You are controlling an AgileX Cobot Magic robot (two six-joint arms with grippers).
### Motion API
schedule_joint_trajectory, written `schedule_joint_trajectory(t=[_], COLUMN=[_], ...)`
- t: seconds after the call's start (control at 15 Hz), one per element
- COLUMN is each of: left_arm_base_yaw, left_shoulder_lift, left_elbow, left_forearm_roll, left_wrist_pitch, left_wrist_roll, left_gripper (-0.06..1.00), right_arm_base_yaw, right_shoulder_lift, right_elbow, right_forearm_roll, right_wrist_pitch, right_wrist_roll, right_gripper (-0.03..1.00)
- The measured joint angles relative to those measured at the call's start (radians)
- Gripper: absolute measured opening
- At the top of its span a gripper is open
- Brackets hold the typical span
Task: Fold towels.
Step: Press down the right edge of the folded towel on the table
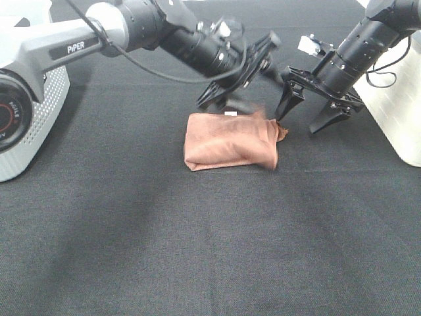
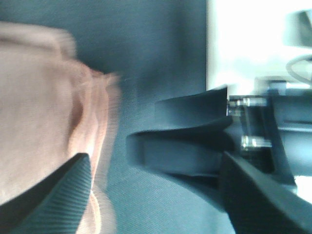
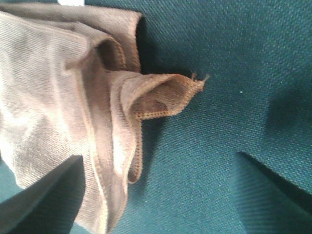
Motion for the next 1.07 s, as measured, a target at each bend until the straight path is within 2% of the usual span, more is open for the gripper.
schedule_joint_trajectory(t=[0.13, 0.27, 0.4, 0.47, 0.53, 0.6, 0.73, 0.93, 1.07], left_arm_base_yaw=[0.03, 0.098, 0.154, 0.187, 0.201, 0.201, 0.221, 0.233, 0.233], left_shoulder_lift=[-0.023, -0.067, -0.082, -0.083, -0.083, -0.083, -0.083, -0.083, -0.083], left_elbow=[0.0, -0.006, -0.007, -0.007, -0.007, -0.007, -0.007, -0.007, -0.007], left_forearm_roll=[-0.004, 0.028, 0.111, 0.163, 0.196, 0.196, 0.267, 0.372, 0.391], left_wrist_pitch=[0.004, 0.062, 0.116, 0.155, 0.171, 0.171, 0.209, 0.271, 0.29], left_wrist_roll=[0.123, 0.214, 0.226, 0.229, 0.228, 0.228, 0.205, 0.184, 0.184], left_gripper=[0.71, 0.71, 0.71, 0.71, 0.71, 0.71, 0.71, 0.71, 0.71], right_arm_base_yaw=[0.0, 0.001, 0.024, 0.066, 0.092, 0.092, 0.132, 0.115, 0.086], right_shoulder_lift=[-0.003, -0.025, -0.038, -0.037, -0.035, -0.035, -0.005, 0.092, 0.101], right_elbow=[0.0, 0.0, 0.0, 0.0, 0.0, 0.0, 0.0, 0.0, 0.0], right_forearm_roll=[0.022, 0.129, 0.284, 0.364, 0.404, 0.404, 0.508, 0.515, 0.483], right_wrist_pitch=[0.0, 0.007, 0.026, 0.022, 0.017, 0.017, 0.008, -0.005, -0.006], right_wrist_roll=[-0.001, -0.055, -0.12, -0.167, -0.191, -0.191, -0.252, -0.272, -0.274], right_gripper=[0.77, 0.77, 0.77, 0.77, 0.77, 0.77, 0.77, 0.77, 0.77])
